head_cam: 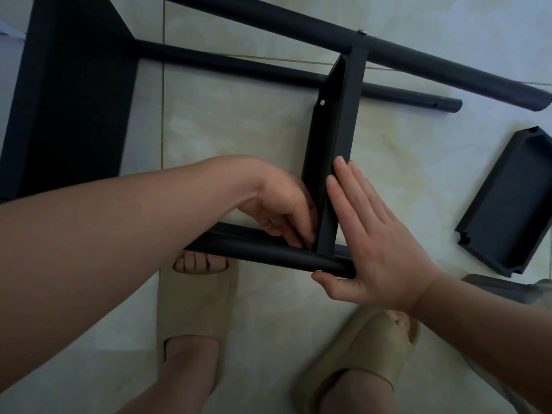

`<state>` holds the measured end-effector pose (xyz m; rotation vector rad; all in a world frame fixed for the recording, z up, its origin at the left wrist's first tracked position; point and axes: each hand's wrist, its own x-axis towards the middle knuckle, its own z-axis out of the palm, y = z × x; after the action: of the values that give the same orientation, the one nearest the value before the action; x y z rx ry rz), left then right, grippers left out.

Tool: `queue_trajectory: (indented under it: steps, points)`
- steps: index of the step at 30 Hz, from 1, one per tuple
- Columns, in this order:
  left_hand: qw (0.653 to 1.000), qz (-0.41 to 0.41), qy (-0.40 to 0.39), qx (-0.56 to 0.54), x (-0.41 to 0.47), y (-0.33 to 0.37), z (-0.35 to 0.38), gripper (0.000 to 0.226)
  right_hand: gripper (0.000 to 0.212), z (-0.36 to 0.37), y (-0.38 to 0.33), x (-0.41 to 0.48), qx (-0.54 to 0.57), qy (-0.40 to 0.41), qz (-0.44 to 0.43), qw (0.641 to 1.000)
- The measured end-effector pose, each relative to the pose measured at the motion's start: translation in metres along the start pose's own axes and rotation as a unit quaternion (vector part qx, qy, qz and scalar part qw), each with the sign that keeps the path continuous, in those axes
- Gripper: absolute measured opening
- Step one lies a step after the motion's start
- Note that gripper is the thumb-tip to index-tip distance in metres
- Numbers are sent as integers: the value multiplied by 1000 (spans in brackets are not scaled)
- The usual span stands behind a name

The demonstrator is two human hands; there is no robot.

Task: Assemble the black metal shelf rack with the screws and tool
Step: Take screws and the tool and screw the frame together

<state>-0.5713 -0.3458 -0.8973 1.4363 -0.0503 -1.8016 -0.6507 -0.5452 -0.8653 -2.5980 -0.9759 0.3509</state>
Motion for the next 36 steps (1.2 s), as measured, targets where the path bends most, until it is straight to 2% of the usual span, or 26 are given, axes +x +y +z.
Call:
queue_trajectory:
  steps: [11,24,30,36]
  points:
    - [999,-23,-15,22,5,6,-1,10,108,0,0,0,1,2,-1,1000]
    - [998,-24,-30,-53,6,2,3,11,108,1,0,0,0,3,3,1000]
    - [999,-31,-36,-25,5,3,0,13,108,-1,-2,-1,-7,-1,6,1000]
    - [998,-23,-42,-42,5,0,0,14,107,-1,-3,0,-12,-5,9,1000]
